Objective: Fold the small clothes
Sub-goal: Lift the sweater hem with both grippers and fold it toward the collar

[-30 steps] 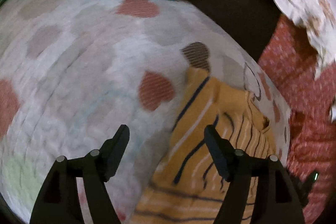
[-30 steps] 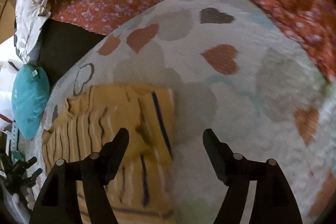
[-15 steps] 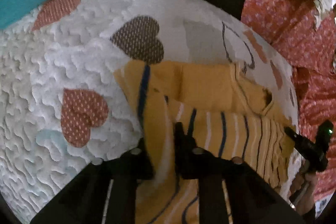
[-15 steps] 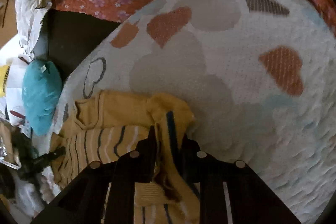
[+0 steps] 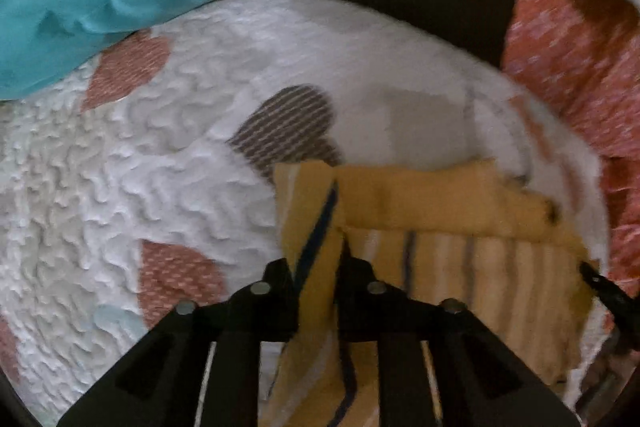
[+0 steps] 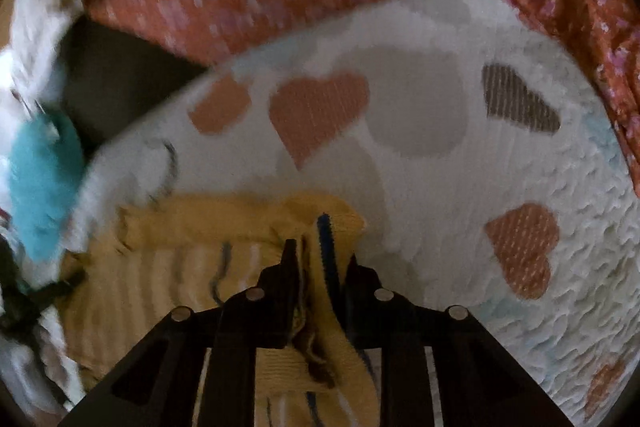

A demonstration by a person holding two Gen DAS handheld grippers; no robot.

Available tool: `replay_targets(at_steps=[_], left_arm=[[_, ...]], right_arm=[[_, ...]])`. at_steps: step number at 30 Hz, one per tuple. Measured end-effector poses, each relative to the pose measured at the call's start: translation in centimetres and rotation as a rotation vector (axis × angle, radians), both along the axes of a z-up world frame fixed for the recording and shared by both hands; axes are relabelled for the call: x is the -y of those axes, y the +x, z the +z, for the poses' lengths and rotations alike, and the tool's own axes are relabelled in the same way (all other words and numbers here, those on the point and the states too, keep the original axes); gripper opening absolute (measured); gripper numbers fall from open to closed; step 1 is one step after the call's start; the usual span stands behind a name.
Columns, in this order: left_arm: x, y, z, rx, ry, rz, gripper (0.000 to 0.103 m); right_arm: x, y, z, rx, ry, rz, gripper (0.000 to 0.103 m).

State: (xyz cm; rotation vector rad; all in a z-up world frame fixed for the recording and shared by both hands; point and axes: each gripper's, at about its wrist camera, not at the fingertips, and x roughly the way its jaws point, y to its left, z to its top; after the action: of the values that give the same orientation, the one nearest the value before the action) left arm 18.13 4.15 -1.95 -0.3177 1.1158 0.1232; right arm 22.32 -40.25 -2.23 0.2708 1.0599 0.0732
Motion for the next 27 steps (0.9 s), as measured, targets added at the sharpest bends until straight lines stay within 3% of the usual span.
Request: replay_targets(at_steps=[2, 3, 4, 6, 8, 13, 15, 18, 24, 27], left_arm=[[-0.4, -0.6, 0.6, 0.012, 0.021, 0.013, 0.04], [-0.7, -1.1, 1.0, 0.024, 0.022, 0.016, 0.042], [-0.9, -1.8, 1.5, 0.035, 0.019, 0.013, 0.043], [-1.3, -3.5, 2.4, 0.046, 0.026, 0.006, 0.056], [-1.5, -5.7, 2.4, 0.038, 0.029, -0.003, 0.061], [-2.0, -11.7, 0.0, -0.087, -0.063, -0.027, 0.062], [-2.1, -14.9, -1.1, -0.128, -0.087, -0.012, 0.062], [-1.2, -19.7, -1.0, -0.088, -0.084, -0.021, 0.062], [2.0, -27.7, -1.4, -0.082, -0.052, -0.063, 0.062], [2.6, -30.3, -2.2, -0.115, -0.13, -0.069, 0.064]], right_arm=[[0.4, -0.9, -0.6, 0.02, 0.005, -0.037, 0.043], [0.9, -1.6, -0.4, 0.028, 0.022, -0.069, 0.056], [1.3, -2.3, -0.3, 0.025, 0.045, -0.098, 0.059], [1.8, -4.4, 0.0, 0.012, 0.098, -0.108, 0.059], [1.3, -7.4, 0.0, -0.013, 0.119, -0.068, 0.059], [-0.1, -15.8, -2.2, -0.119, 0.271, -0.028, 0.06], [-0.3, -19.8, -2.4, -0.087, 0.283, -0.051, 0.06], [-0.6, -23.9, -2.5, -0.092, 0.301, -0.044, 0.06], [-0.9, -30.7, -4.3, -0.178, 0.482, -0.034, 0.059], [-1.5, -33.5, -4.9, -0.187, 0.514, -0.021, 0.059]])
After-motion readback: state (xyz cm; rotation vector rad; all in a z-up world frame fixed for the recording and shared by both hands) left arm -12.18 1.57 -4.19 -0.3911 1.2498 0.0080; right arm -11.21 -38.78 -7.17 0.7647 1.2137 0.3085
